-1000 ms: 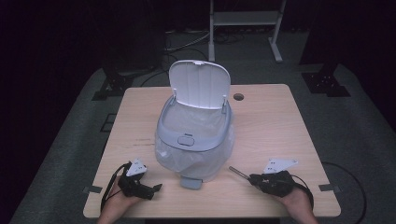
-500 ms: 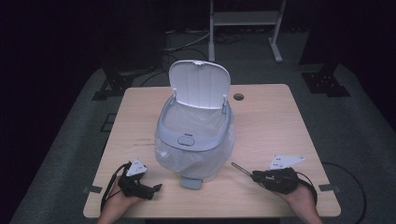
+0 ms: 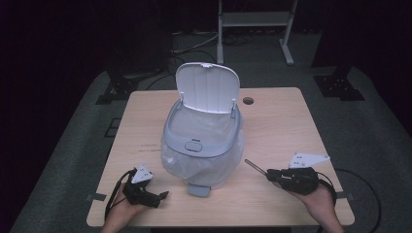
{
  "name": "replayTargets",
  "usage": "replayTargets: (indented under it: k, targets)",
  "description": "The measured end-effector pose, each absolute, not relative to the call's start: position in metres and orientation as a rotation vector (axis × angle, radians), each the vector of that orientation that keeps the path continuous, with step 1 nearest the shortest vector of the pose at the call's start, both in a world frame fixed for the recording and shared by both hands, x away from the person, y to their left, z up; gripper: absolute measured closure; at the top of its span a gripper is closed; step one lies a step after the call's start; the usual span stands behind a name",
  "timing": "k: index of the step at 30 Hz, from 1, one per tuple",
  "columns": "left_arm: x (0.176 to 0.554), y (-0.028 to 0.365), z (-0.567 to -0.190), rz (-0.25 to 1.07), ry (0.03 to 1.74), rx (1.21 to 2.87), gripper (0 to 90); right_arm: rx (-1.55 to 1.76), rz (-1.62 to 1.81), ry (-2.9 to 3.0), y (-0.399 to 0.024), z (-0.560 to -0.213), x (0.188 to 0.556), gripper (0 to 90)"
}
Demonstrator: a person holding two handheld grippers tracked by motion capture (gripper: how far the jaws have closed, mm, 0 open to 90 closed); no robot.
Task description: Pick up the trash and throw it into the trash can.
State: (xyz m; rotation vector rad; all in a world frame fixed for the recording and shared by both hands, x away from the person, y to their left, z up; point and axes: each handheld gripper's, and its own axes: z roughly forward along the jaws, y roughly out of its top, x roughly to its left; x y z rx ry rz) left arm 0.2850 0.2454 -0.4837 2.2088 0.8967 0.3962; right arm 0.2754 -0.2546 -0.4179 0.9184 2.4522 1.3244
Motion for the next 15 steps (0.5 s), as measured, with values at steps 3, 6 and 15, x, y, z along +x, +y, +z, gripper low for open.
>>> replayTargets:
  k: [3,6,15]
  targets:
    - [0.285,0.245,-0.484,0.398,0.895,2.209,0.0,0.911,1.331,2.444,-0.257,-0.413,0.275,78.8]
    - [0.285,0.245,-0.484,0.396,0.899,2.207,0.0,0.909,1.338,2.434,-0.259,-0.409,0.276,78.9]
    - [0.285,0.246,-0.484,0.395,0.896,2.211,0.0,0.896,1.386,2.400,-0.265,-0.392,0.278,78.9]
